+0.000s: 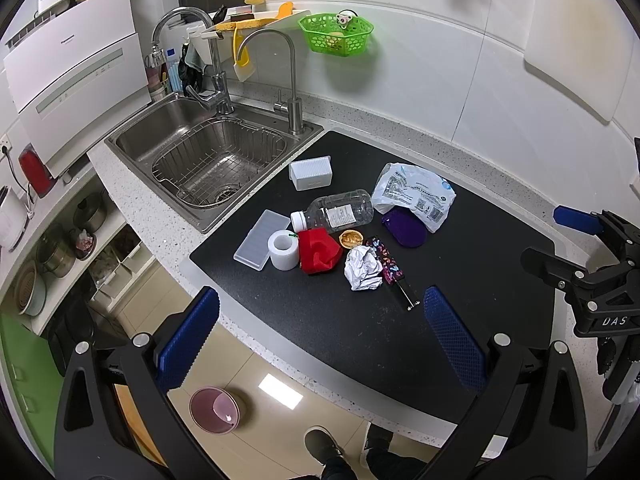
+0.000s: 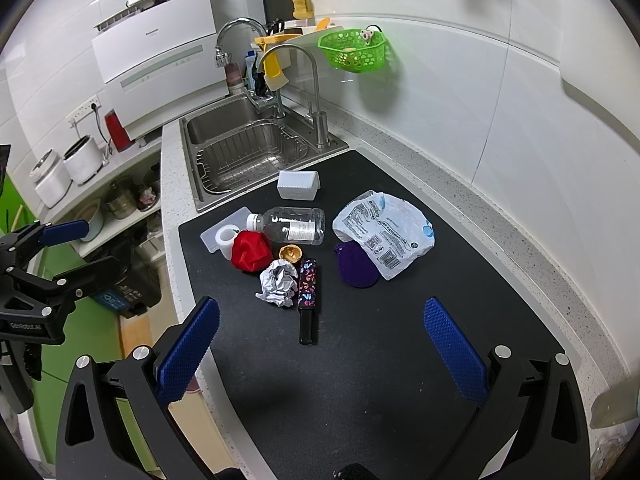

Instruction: Collect trash

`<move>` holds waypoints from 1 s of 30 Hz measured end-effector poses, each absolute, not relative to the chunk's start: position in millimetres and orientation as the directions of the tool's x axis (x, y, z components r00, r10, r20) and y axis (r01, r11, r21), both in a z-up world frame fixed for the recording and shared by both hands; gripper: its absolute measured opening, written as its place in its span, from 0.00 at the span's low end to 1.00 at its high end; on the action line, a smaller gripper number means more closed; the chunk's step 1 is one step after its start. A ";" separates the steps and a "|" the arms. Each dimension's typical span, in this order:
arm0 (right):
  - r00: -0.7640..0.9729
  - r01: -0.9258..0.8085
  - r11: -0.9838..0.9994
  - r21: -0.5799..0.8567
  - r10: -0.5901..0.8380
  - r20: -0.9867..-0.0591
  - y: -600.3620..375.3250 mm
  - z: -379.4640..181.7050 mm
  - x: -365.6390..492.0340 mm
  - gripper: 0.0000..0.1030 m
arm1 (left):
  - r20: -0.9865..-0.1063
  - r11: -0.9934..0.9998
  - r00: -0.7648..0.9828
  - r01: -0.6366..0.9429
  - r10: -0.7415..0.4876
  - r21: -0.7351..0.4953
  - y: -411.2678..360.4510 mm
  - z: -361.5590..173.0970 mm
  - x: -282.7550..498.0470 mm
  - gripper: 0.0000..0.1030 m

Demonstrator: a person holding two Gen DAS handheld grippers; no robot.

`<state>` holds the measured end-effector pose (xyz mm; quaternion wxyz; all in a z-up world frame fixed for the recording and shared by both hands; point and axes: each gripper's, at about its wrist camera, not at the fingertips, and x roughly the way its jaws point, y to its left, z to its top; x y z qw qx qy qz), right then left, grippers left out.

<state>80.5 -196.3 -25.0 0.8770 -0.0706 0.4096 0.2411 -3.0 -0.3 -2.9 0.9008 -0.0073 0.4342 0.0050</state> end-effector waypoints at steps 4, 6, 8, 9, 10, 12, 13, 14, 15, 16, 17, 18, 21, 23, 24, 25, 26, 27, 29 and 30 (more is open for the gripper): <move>0.548 -0.481 0.874 0.073 0.365 -0.753 -195.6 -25.6 80.6 0.95 | -0.783 1.000 0.622 -0.017 0.004 -0.009 -0.4 -2.8 -3.0 0.97; 0.548 -0.481 0.873 0.074 0.366 -0.753 -195.6 -25.6 80.7 0.95 | -0.783 1.000 0.622 -0.016 0.002 -0.010 -0.3 -2.9 -2.8 0.97; 0.548 -0.480 0.874 0.073 0.364 -0.753 -195.4 -26.0 80.8 0.95 | -0.783 1.000 0.622 -0.017 0.004 -0.008 -0.5 -2.9 -2.8 0.97; 0.548 -0.481 0.874 0.073 0.364 -0.753 -195.5 -25.9 80.8 0.95 | -0.783 1.000 0.622 -0.016 0.002 -0.010 -0.4 -2.9 -2.6 0.97; 0.548 -0.481 0.874 0.073 0.365 -0.753 -195.5 -26.0 80.8 0.95 | -0.783 1.000 0.622 -0.016 0.002 -0.010 -0.3 -2.9 -2.8 0.97; 0.548 -0.481 0.874 0.073 0.364 -0.753 -195.4 -26.2 80.8 0.95 | -0.783 1.000 0.622 -0.016 0.004 -0.008 -0.5 -2.9 -2.6 0.97; 0.548 -0.481 0.874 0.074 0.365 -0.753 -195.4 -26.4 80.9 0.95 | -0.783 1.000 0.622 -0.016 0.002 -0.010 -0.5 -2.8 -2.4 0.97; 0.547 -0.481 0.873 0.074 0.365 -0.753 -195.4 -26.6 80.9 0.95 | -0.783 1.000 0.622 -0.016 0.002 -0.010 -0.5 -2.8 -2.6 0.97; 0.548 -0.481 0.874 0.073 0.365 -0.753 -195.4 -26.5 81.1 0.95 | -0.783 1.000 0.622 -0.016 0.003 -0.009 -0.6 -2.8 -2.8 0.97; 0.548 -0.481 0.874 0.073 0.364 -0.753 -195.4 -26.6 81.3 0.95 | -0.783 1.000 0.622 -0.016 0.004 -0.008 -0.6 -3.0 -2.7 0.97; 0.548 -0.481 0.874 0.072 0.364 -0.754 -195.4 -26.8 81.4 0.95 | -0.783 1.000 0.622 -0.016 0.002 -0.010 -0.4 -2.8 -2.5 0.97; 0.547 -0.481 0.874 0.073 0.365 -0.753 -195.5 -26.8 81.6 0.95 | -0.783 1.000 0.622 -0.016 0.002 -0.010 -0.6 -2.8 -2.4 0.97; 0.547 -0.481 0.874 0.073 0.364 -0.753 -195.3 -26.9 81.9 0.95 | -0.783 1.000 0.622 -0.014 0.003 -0.008 -0.7 -3.0 -2.6 0.97; 0.547 -0.482 0.873 0.073 0.365 -0.753 -195.3 -27.1 82.0 0.95 | -0.784 1.000 0.621 -0.015 0.002 -0.009 -0.8 -3.1 -2.4 0.97; 0.547 -0.482 0.873 0.074 0.365 -0.754 -195.4 -27.2 82.3 0.95 | -0.784 1.000 0.621 -0.015 0.001 -0.010 -0.9 -3.3 -2.4 0.97; 0.547 -0.481 0.874 0.073 0.364 -0.754 -195.3 -27.3 82.4 0.95 | -0.784 1.000 0.621 -0.015 0.003 -0.008 -1.1 -3.4 -2.7 0.97; 0.547 -0.481 0.874 0.073 0.364 -0.754 -196.2 -26.5 82.5 0.95 | -0.784 1.000 0.621 -0.015 0.003 -0.008 -0.8 -3.5 -2.4 0.97; 0.546 -0.481 0.874 0.074 0.365 -0.754 -197.1 -25.6 83.0 0.95 | -0.784 1.000 0.621 -0.014 0.001 -0.010 -0.7 -3.5 -2.5 0.97; 0.546 -0.481 0.874 0.073 0.364 -0.754 -198.6 -24.1 83.2 0.95 | -0.784 1.000 0.621 -0.015 0.002 -0.008 -0.8 -3.6 -2.2 0.97; 0.546 -0.481 0.874 0.073 0.364 -0.755 -196.7 -25.4 82.5 0.95 | -0.785 1.000 0.620 -0.015 0.002 -0.009 -0.6 -3.8 -2.2 0.97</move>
